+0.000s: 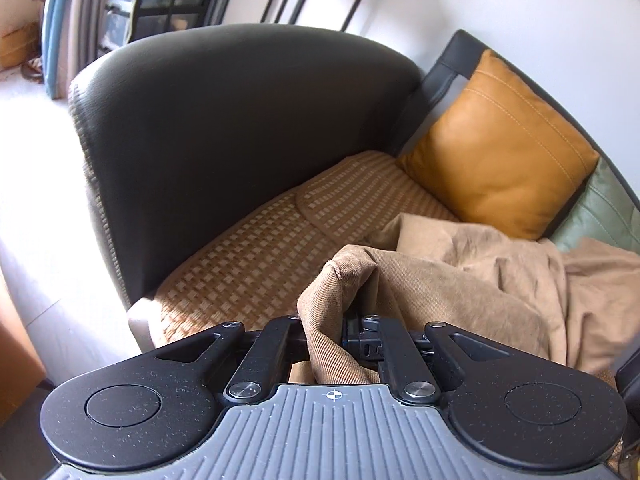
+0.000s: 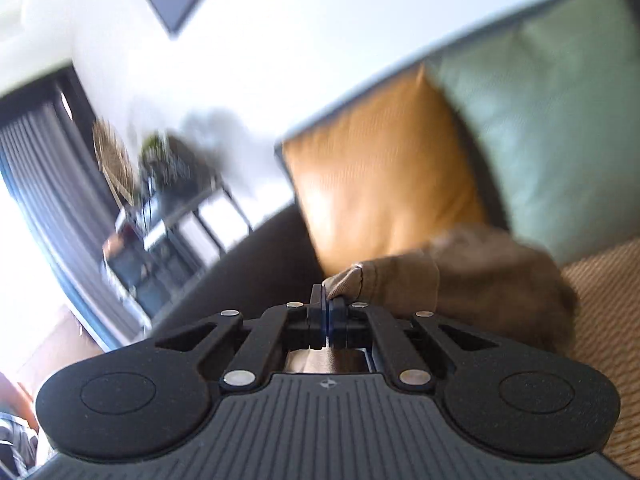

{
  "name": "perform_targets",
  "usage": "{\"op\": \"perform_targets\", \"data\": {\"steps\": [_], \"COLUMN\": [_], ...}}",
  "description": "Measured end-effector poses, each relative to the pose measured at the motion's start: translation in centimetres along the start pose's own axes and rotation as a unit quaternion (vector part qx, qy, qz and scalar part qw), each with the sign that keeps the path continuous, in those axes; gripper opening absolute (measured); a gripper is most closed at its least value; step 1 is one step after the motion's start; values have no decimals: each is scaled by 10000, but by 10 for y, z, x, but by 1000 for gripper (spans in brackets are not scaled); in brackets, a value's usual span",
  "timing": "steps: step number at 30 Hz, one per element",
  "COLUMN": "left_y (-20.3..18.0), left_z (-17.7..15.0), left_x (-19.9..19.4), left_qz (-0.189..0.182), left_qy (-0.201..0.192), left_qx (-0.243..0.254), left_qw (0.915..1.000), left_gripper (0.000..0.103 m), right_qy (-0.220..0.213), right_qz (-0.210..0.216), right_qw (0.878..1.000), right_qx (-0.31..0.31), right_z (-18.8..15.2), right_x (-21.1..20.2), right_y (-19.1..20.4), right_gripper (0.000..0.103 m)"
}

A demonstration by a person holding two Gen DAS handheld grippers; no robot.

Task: Fold clothes

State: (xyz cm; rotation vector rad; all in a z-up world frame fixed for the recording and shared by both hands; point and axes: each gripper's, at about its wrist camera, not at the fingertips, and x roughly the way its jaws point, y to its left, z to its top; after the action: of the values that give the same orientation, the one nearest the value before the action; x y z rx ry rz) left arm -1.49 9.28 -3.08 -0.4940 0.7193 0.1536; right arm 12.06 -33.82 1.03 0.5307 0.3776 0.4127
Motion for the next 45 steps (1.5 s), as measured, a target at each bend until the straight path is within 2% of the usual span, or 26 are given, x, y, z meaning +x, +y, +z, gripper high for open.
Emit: {"op": "perform_targets", "data": {"steps": [2, 6, 10, 14, 17, 18, 19, 22, 24, 26, 28, 29, 30, 32, 34, 35, 37, 38, 40, 42, 44, 45], "left_y": [-13, -40, -57, -64, -66, -67, -69, -69, -65, -60, -55, -53, -50, -48, -47, -48, -51, -54, -62, -72, -78, -80], "left_z": [6, 17, 19, 10, 2, 0, -3, -4, -5, -5, -7, -10, -13, -19, -20, -18, -16, -21, -38, -65, -93, -104], "left_x": [7, 28, 51, 74, 86, 90, 93, 89, 76, 58, 40, 30, 20, 0, -13, -18, -29, -34, -44, -48, -50, -48], "left_qz": [-105, -146, -65, 164, 288, 331, 373, 389, 252, 84, -52, -93, -81, -6, 62, 36, -278, -407, -610, -692, -765, -852], "left_qy": [-36, -81, -69, -103, -91, -89, -87, -102, -77, -84, -138, -201, -310, -730, -968, -952, -863, -806, -654, -478, -354, -209], "left_qx": [107, 303, 462, 773, 1044, 1156, 1268, 1585, 1606, 1593, 1638, 1681, 1719, 1773, 1788, 1796, 1923, 2098, 2534, 3069, 3420, 3481], "left_qw": [9999, 9994, 9989, 9968, 9941, 9927, 9912, 9865, 9867, 9872, 9864, 9855, 9846, 9814, 9791, 9791, 9771, 9736, 9632, 9480, 9359, 9333], "left_gripper": [2, 2, 2, 2, 3, 6, 16, 22, 28, 31, 36, 43, 58, 80, 81, 80, 79, 80, 80, 80, 79, 79], "right_qy": [-337, -750, -774, -372, 132, 307, 470, 878, 941, 790, 460, 290, 149, -105, -231, -257, -129, -1, 304, 608, 899, 1032], "right_qz": [-139, -591, -1225, -2056, -2548, -2662, -2747, -2923, -2964, -2980, -2996, -2996, -2974, -2862, -2675, -2555, -2164, -1931, -1618, -1359, -1245, -1194], "right_qw": [9993, 9954, 9894, 9773, 9638, 9595, 9557, 9463, 9441, 9463, 9500, 9516, 9535, 9580, 9633, 9664, 9762, 9812, 9864, 9888, 9881, 9875], "right_qx": [-71, -111, -23, 356, 772, 873, 941, 1062, 1090, 967, 751, 630, 464, 111, -68, -110, -57, -4, -19, -34, 8, 65], "right_z": [18, 34, 17, -34, -82, -98, -111, -141, -148, -144, -141, -139, -136, -138, -140, -141, -145, -148, -162, -178, -194, -200], "right_x": [-39, -108, -151, -166, -161, -156, -149, -129, -124, -127, -139, -146, -152, -162, -169, -172, -172, -171, -162, -151, -138, -134], "right_y": [-4, -28, -66, -120, -160, -171, -177, -187, -185, -172, -152, -141, -131, -111, -94, -86, -74, -70, -59, -49, -44, -42], "right_gripper": [1, 1, 1, 1, 1, 1, 2, 6, 11, 45, 61, 61, 62, 68, 69, 69, 69, 69, 69, 69, 69, 69]}}
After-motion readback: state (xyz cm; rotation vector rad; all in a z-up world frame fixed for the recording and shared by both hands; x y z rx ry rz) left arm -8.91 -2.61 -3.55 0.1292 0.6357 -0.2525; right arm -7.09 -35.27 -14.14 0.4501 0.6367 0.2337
